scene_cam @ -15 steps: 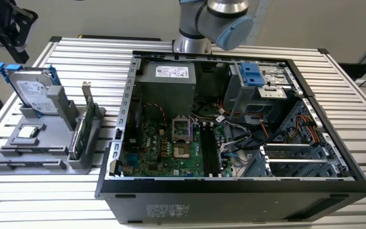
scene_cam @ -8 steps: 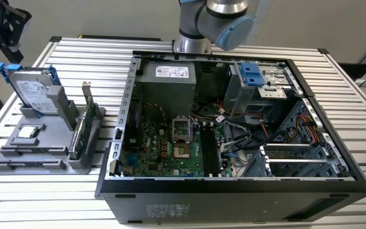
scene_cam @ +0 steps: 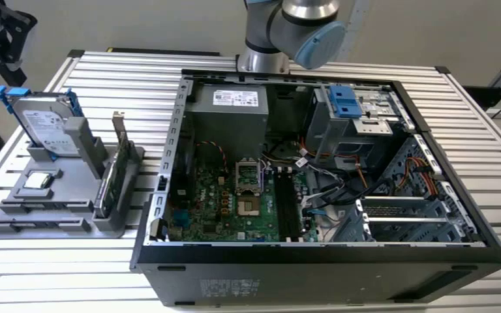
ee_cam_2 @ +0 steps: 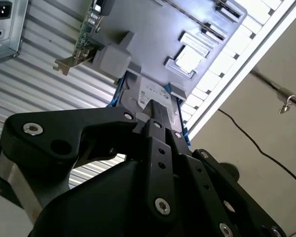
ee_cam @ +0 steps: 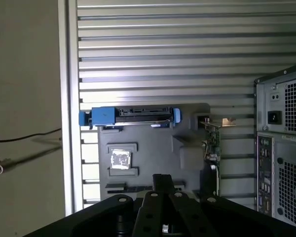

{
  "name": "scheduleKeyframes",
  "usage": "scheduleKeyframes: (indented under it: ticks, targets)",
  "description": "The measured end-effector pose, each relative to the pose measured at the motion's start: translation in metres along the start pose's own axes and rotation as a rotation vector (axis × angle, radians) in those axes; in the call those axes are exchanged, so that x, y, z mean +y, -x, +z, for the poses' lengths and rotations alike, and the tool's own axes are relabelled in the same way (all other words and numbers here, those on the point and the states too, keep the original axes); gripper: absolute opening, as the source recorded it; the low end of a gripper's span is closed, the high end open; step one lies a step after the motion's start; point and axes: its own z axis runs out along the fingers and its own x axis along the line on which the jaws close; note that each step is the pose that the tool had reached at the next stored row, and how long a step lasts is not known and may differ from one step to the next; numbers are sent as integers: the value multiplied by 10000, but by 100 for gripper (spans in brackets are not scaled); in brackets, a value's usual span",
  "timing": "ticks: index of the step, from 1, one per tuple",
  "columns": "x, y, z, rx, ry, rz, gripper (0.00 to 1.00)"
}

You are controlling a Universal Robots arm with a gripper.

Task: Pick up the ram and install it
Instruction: 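Reach for the ram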

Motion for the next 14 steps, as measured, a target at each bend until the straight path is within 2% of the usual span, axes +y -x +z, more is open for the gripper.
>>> scheduleKeyframes:
  ticks: [9, 14]
  targets:
    - [-2, -18, 0, 3, 1, -63, 0]
    - [-42, -16, -2, 3, 1, -64, 0]
